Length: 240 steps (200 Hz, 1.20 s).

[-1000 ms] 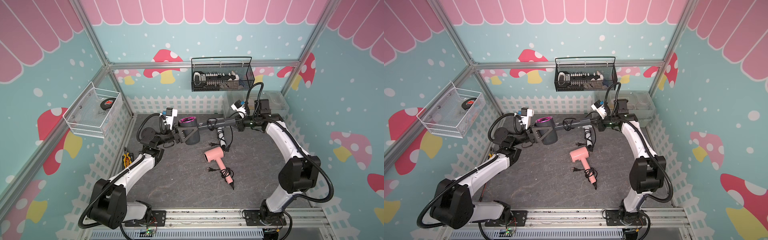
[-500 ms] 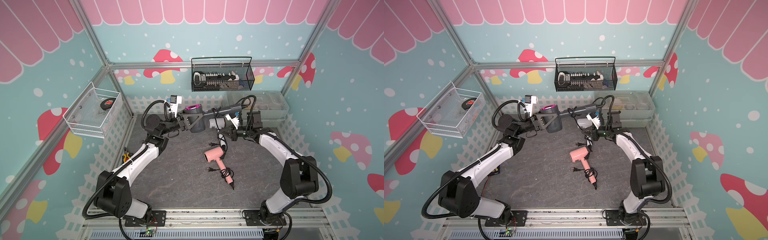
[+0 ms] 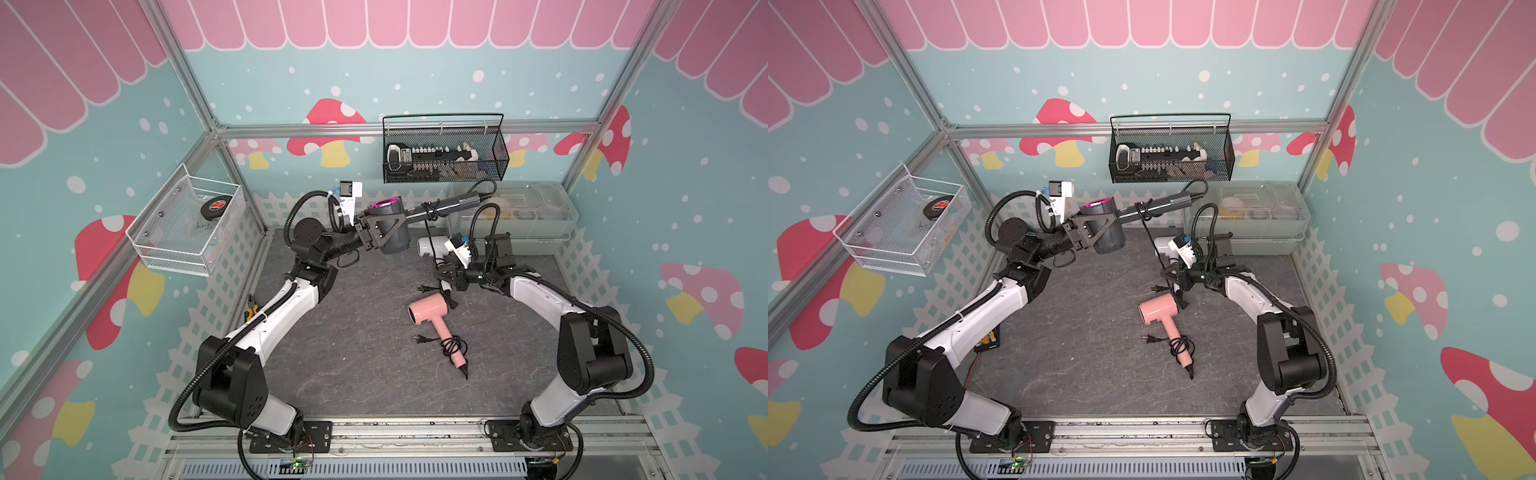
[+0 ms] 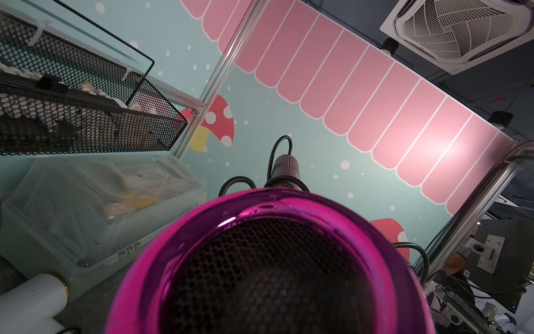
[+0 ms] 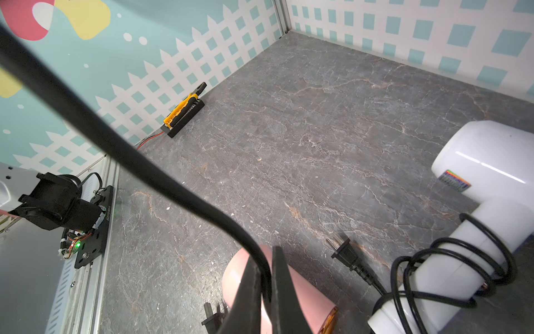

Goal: Wrap the cord around the hair dryer
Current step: Wrap the power cord around the hair dryer.

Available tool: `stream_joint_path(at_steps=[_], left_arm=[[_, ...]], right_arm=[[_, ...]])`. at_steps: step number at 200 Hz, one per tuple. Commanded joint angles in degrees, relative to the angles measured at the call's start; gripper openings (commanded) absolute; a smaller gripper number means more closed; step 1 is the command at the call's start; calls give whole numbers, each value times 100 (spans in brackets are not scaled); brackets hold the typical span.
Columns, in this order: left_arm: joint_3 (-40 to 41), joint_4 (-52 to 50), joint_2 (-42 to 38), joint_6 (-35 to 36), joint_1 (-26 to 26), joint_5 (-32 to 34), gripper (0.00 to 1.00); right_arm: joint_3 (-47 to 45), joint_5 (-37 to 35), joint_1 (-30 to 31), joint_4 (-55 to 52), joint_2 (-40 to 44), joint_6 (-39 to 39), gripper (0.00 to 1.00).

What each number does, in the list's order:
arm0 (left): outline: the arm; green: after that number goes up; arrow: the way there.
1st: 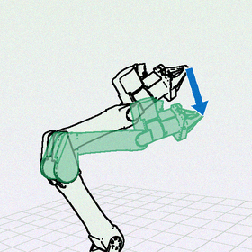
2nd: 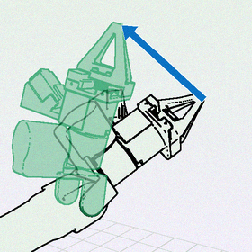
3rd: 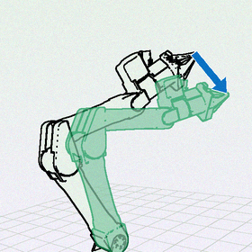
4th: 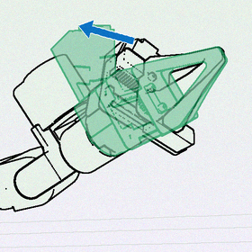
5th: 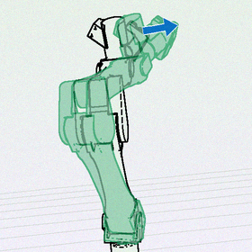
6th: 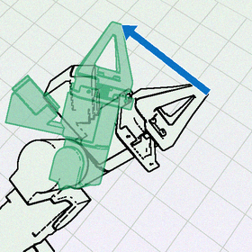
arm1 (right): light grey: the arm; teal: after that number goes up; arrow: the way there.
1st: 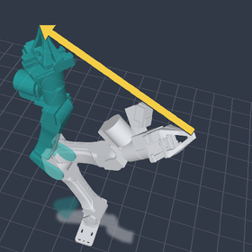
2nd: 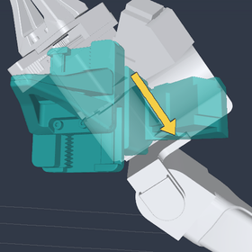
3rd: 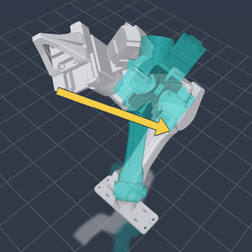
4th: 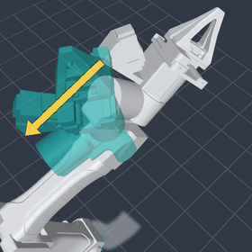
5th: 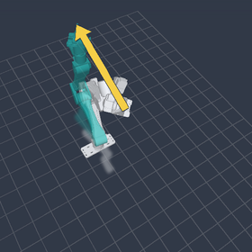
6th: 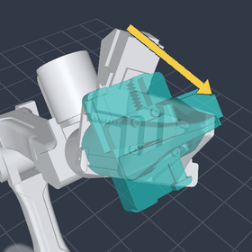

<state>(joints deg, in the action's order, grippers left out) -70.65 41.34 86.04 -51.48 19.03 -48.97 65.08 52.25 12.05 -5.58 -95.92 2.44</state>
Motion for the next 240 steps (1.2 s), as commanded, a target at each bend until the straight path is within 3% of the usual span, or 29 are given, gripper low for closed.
stream_joint_path(at_steps=[1,71,150,193,240], left_arm=[[-563,1076,-290,-10,-177,502,0],[-604,1240,-316,-217,-528,596,0],[-591,1541,-351,-540,-818,636,0],[-531,1662,-334,-626,-863,685,0],[-261,869,-560,83,-1003,1035,0]], right_arm=[[-265,-411,66,-260,-282,-66,7],[-443,-616,343,-280,-552,-24,4],[-391,-1103,467,-654,-757,161,8],[-372,-1296,517,-677,-701,144,0],[-349,-1559,701,-1178,-134,317,0]])
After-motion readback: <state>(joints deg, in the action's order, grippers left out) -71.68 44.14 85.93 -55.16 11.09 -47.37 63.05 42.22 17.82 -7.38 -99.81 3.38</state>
